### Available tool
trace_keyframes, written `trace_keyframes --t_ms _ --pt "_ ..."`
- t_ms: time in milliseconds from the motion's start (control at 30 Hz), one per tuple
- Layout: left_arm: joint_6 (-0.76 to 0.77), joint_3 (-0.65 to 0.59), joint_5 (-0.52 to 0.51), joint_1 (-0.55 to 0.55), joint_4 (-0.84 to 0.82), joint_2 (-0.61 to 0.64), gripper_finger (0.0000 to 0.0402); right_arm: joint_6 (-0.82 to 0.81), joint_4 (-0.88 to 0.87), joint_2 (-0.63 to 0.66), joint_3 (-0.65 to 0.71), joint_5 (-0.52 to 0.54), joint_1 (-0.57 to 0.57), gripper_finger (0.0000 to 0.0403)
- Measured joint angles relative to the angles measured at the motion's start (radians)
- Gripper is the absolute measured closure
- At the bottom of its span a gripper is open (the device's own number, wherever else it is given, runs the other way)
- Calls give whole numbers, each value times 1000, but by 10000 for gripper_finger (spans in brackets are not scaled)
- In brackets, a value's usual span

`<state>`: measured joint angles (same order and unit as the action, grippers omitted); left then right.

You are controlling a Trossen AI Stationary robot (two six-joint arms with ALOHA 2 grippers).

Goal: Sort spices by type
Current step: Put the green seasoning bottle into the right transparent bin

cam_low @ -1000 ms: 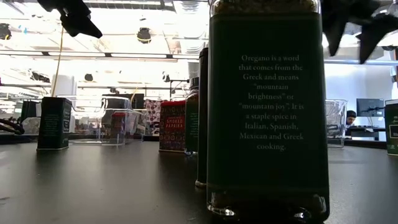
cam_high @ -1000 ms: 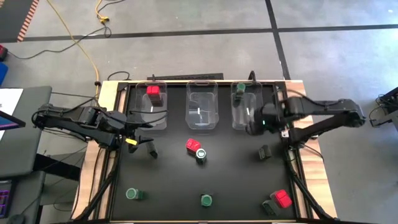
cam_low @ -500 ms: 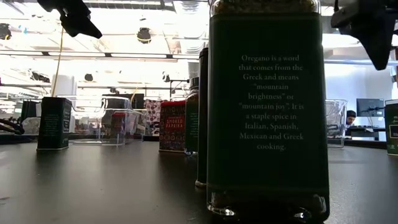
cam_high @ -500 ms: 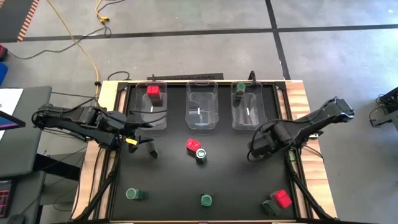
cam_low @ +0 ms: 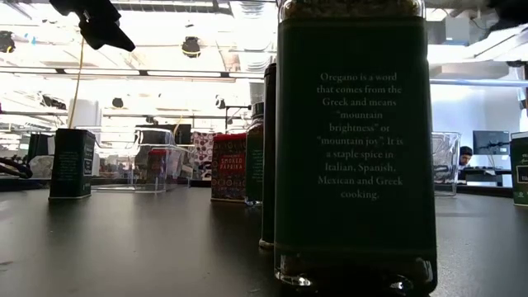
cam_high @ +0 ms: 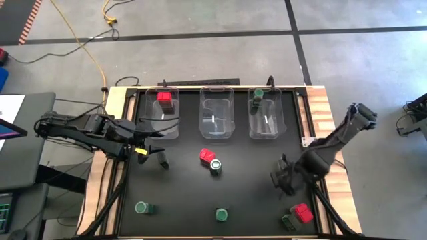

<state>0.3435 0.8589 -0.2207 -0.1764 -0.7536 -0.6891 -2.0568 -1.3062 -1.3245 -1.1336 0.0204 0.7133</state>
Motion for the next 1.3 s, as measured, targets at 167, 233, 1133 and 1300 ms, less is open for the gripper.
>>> trace_keyframes --t_ms 167,233,1133,1300 --pt "10 0 0 0 1 0 125 -97 -2 -28 0 5 90 77" --pt "25 0 0 0 1 0 125 -92 -2 -42 0 6 104 77" --pt "111 283 -254 -250 227 -648 125 601 300 -57 0 475 129 77" --pt "166 461 -298 -307 183 -808 125 678 366 -62 0 552 187 77"
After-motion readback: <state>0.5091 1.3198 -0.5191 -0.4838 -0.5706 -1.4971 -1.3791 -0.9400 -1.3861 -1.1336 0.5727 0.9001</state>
